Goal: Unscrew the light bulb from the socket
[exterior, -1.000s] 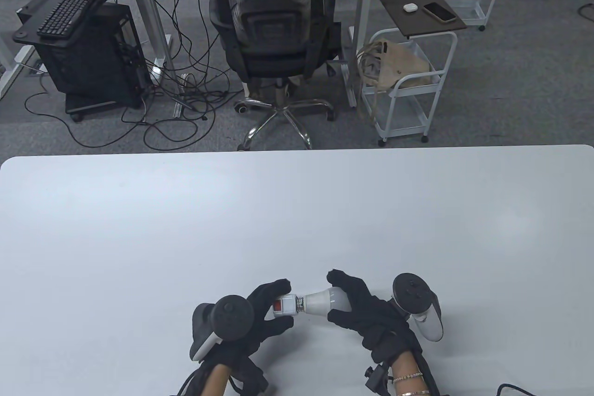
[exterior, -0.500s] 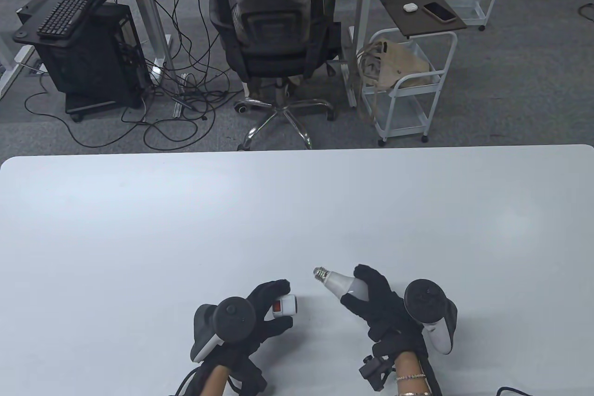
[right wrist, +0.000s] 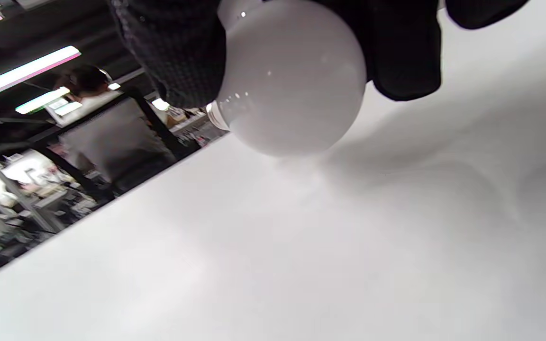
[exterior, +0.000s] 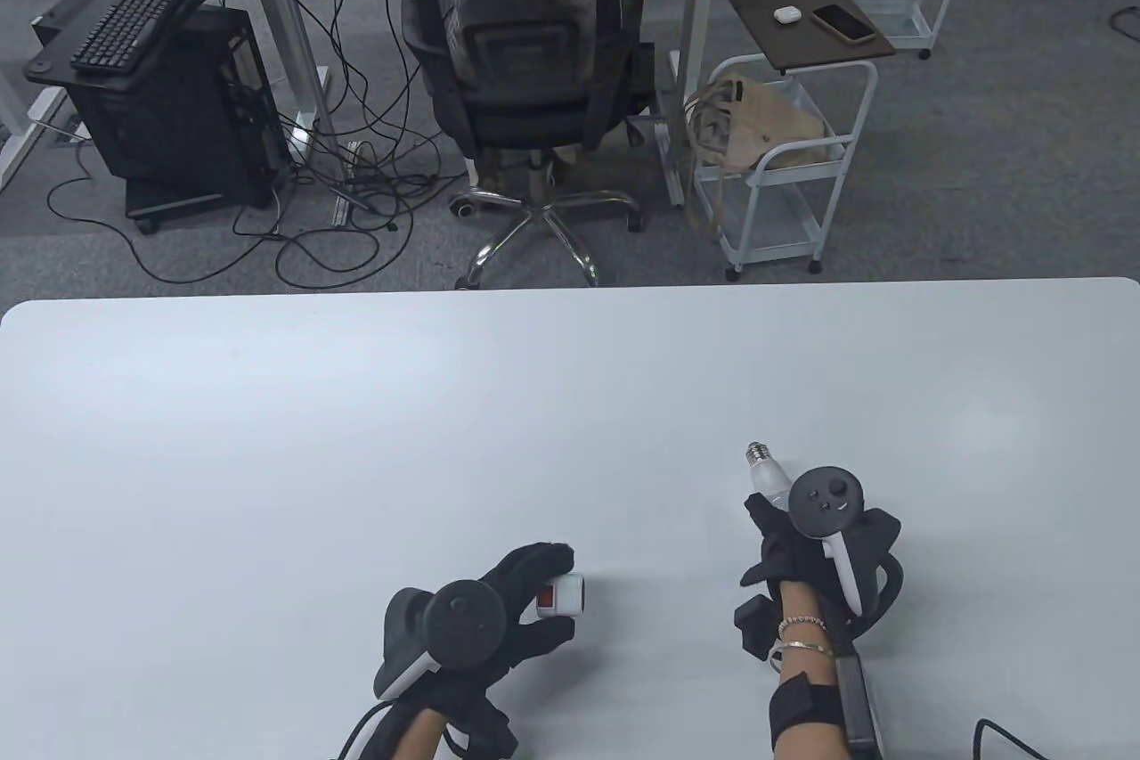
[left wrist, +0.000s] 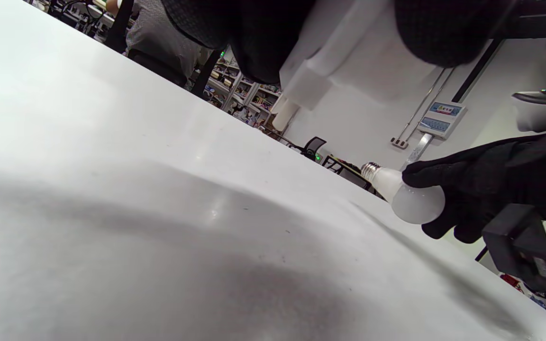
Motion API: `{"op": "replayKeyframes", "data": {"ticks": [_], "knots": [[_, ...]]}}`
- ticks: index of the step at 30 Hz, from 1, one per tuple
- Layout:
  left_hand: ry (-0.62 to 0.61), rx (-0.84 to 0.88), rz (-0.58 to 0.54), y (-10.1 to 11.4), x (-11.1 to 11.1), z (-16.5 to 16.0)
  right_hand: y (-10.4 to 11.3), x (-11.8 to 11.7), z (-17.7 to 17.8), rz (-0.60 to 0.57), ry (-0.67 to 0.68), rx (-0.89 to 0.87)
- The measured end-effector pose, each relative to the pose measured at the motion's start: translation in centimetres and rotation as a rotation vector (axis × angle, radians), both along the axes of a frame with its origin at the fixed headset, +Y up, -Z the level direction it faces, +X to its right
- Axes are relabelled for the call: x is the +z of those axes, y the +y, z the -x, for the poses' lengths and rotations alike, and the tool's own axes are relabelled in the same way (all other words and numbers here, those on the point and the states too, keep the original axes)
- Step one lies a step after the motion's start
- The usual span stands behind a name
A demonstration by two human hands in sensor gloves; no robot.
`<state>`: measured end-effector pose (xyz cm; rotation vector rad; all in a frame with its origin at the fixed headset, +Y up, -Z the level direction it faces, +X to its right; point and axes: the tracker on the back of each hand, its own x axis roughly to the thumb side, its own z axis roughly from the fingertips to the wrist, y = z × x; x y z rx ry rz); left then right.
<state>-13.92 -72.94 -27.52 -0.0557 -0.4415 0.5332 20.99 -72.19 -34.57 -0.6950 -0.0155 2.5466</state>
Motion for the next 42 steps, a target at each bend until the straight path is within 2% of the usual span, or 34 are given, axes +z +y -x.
{"op": "replayKeyframes", "data": {"ticks": [9, 16, 31, 42], "knots": [[-0.006, -0.028, -0.020, 0.1, 0.1, -0.2, -1.1, -1.7, -0.8, 0.047, -0.097, -0.004], [-0.002, -0.054, -0.025, -0.2, 0.0, -0.1, -1.7, -2.5, -1.3, 0.070, -0.112, -0.033], [-0.018, -0.152, -0.052, -0.6, 0.3, -0.8, -1.7, -2.8, -1.8, 0.097, -0.109, -0.107], [-0.018, -0.197, -0.072, -0.5, 0.4, -0.8, -1.7, -2.4, -2.5, 0.069, -0.117, -0.184]]}}
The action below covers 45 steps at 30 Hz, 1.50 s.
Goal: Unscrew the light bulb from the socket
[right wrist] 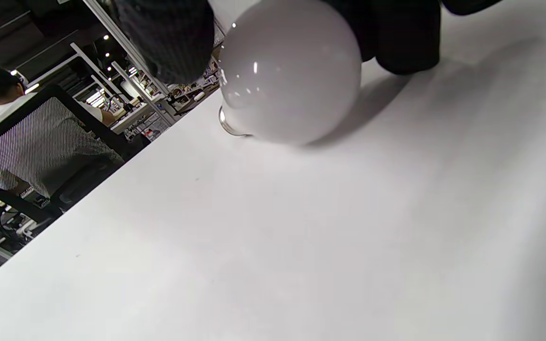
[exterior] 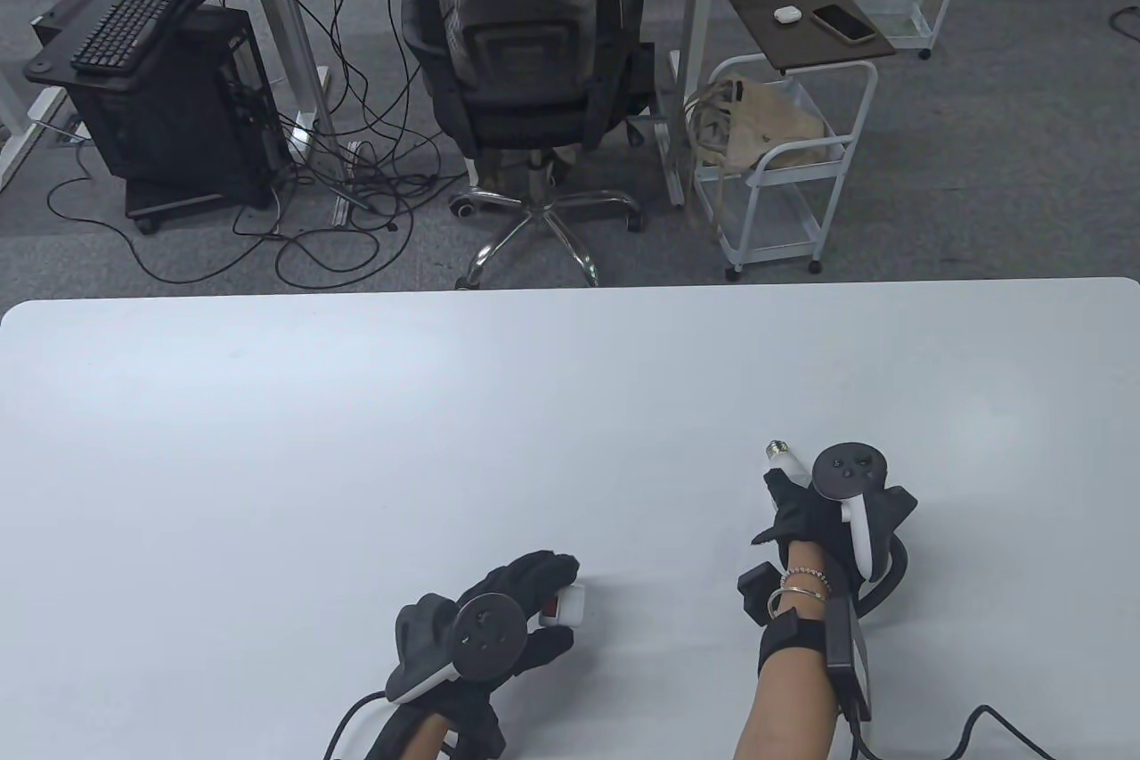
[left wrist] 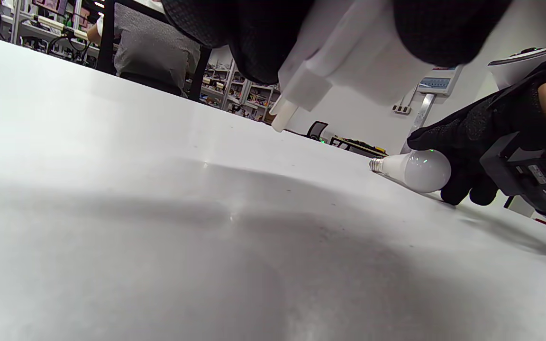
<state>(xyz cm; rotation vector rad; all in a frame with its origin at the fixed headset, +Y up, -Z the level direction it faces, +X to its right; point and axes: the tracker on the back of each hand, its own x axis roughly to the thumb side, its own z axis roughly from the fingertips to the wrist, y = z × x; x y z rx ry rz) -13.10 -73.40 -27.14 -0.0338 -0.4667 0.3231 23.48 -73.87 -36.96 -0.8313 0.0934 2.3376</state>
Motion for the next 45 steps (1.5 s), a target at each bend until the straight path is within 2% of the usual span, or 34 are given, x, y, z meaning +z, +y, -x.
{"op": "replayKeyframes", "data": {"ticks": [33, 38, 45], "knots": [[-0.007, -0.034, -0.001, 0.0, 0.1, -0.3, 0.4, 0.0, -0.6, 0.005, -0.017, -0.010], [0.000, 0.011, 0.007, 0.2, 0.1, -0.1, 1.6, 0.4, -0.6, -0.053, 0.000, 0.003], [0.029, 0.050, -0.008, 0.6, 0.1, -0.1, 3.7, 2.5, 0.2, -0.135, 0.149, 0.096]]}}
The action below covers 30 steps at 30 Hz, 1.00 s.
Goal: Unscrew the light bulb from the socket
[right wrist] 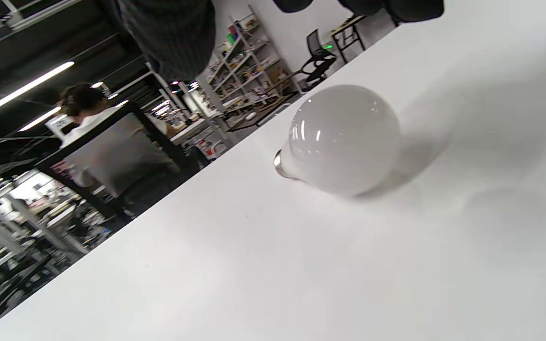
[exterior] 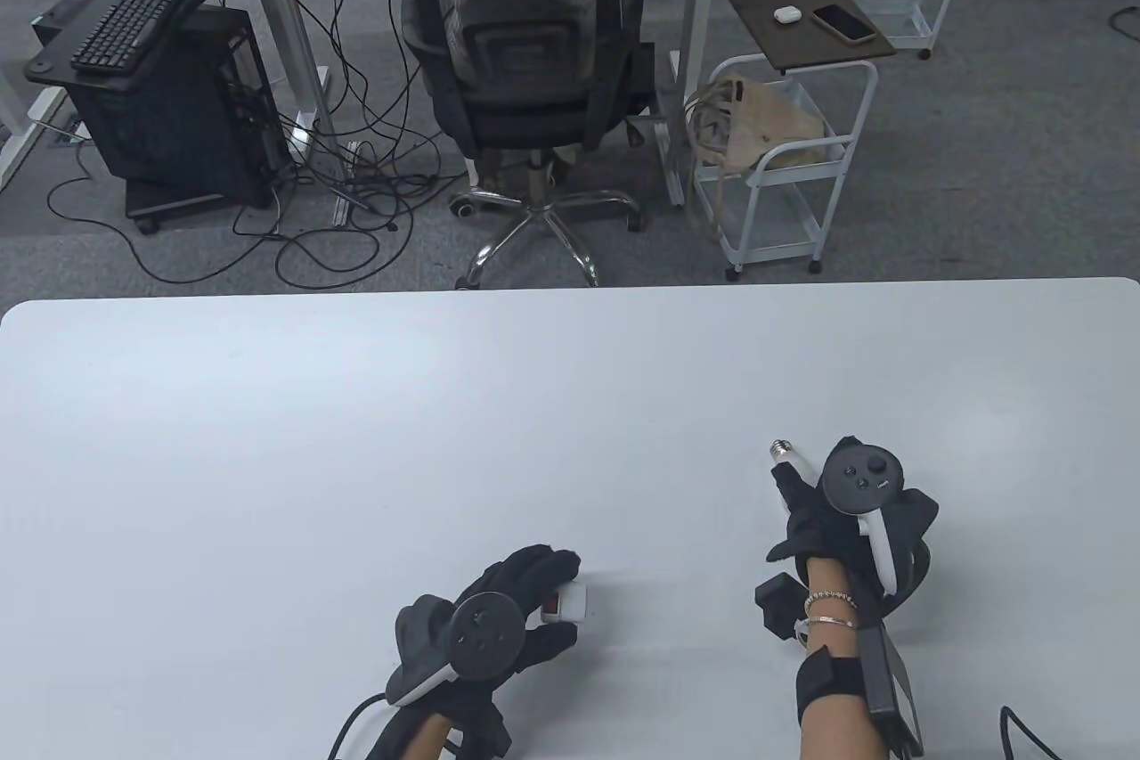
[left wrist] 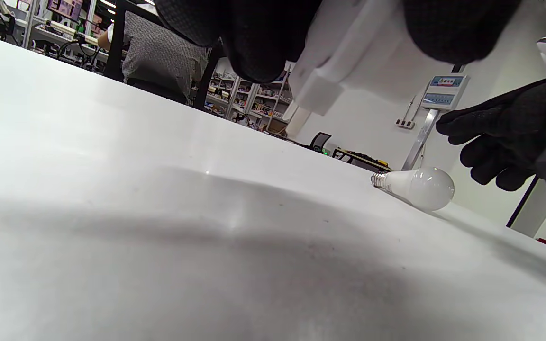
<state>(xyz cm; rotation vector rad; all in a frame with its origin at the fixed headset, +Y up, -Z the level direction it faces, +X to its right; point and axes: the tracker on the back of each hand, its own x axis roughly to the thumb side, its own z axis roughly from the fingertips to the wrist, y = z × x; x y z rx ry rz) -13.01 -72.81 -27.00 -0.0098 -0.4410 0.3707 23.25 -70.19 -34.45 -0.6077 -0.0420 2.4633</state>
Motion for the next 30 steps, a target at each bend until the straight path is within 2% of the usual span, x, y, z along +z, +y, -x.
{"op": "replayKeyframes", "data": {"ticks": [10, 16, 22, 30], "knots": [[0.032, -0.019, -0.046, 0.3, 0.2, 0.0, 0.2, 5.4, 2.8, -0.128, 0.242, 0.003], [0.043, -0.012, -0.031, 0.3, -0.1, 0.4, -1.5, 8.7, 6.3, -0.126, 0.453, 0.061], [0.075, 0.030, -0.015, 0.3, -0.3, 0.7, -2.5, 9.7, 8.3, -0.117, 0.582, 0.187], [0.203, 0.092, 0.061, -0.4, -1.5, 2.6, -2.2, 10.5, 10.1, -0.133, 0.697, 0.181]]}}
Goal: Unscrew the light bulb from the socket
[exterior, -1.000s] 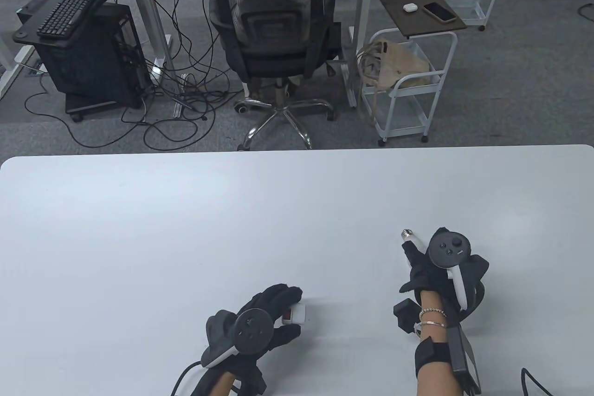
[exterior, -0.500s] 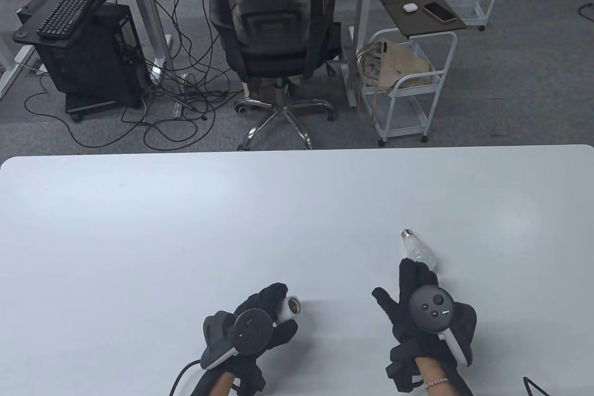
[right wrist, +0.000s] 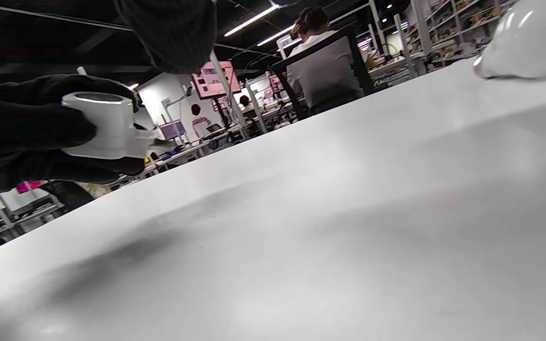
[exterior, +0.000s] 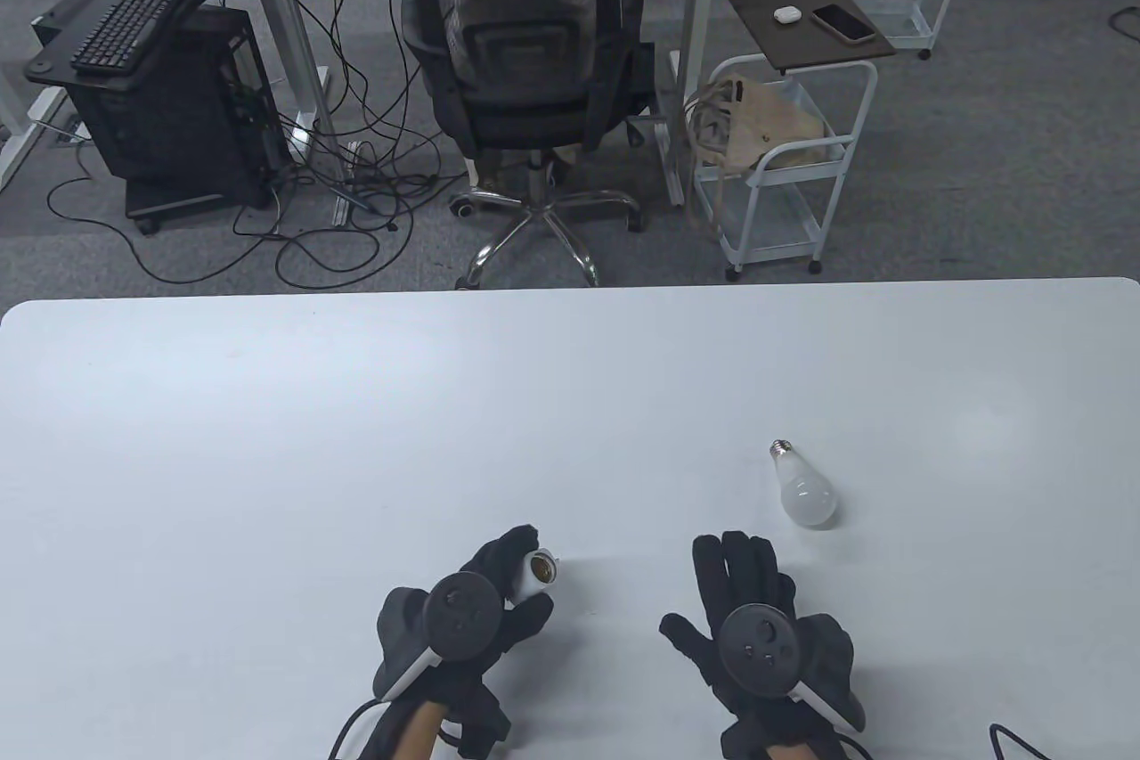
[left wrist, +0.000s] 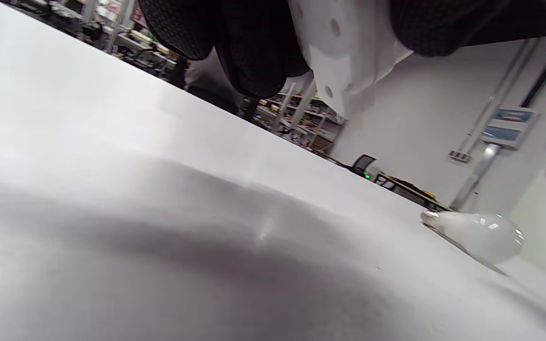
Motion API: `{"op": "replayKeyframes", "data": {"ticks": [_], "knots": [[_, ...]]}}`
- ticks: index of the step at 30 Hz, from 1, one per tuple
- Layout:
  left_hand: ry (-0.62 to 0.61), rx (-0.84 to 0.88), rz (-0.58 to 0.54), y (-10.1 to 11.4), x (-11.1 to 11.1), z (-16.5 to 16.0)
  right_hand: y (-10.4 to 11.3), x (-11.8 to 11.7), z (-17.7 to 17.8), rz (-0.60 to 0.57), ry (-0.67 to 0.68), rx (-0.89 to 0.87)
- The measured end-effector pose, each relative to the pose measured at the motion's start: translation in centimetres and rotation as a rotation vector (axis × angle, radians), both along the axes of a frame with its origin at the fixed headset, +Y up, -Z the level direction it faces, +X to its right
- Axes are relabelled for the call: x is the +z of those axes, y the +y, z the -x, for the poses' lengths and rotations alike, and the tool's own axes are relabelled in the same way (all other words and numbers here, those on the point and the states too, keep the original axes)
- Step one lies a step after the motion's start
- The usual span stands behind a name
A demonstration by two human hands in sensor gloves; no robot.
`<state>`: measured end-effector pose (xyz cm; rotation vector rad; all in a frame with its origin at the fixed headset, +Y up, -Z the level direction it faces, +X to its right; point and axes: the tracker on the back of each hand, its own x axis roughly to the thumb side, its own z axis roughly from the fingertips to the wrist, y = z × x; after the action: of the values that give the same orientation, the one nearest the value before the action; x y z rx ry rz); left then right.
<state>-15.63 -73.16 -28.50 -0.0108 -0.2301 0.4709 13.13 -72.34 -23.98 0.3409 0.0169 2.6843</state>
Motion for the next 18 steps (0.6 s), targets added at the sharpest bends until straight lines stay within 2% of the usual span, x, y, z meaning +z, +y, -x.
{"op": "replayKeyframes", "data": {"ticks": [6, 18], "knots": [[0.168, 0.015, 0.073, -0.5, -1.4, 0.8, -0.1, 0.1, 0.5, 0.014, 0.056, -0.040], [0.471, -0.027, 0.208, -0.5, -6.4, -0.2, -0.4, 0.2, 0.9, 0.046, 0.114, -0.105]]}}
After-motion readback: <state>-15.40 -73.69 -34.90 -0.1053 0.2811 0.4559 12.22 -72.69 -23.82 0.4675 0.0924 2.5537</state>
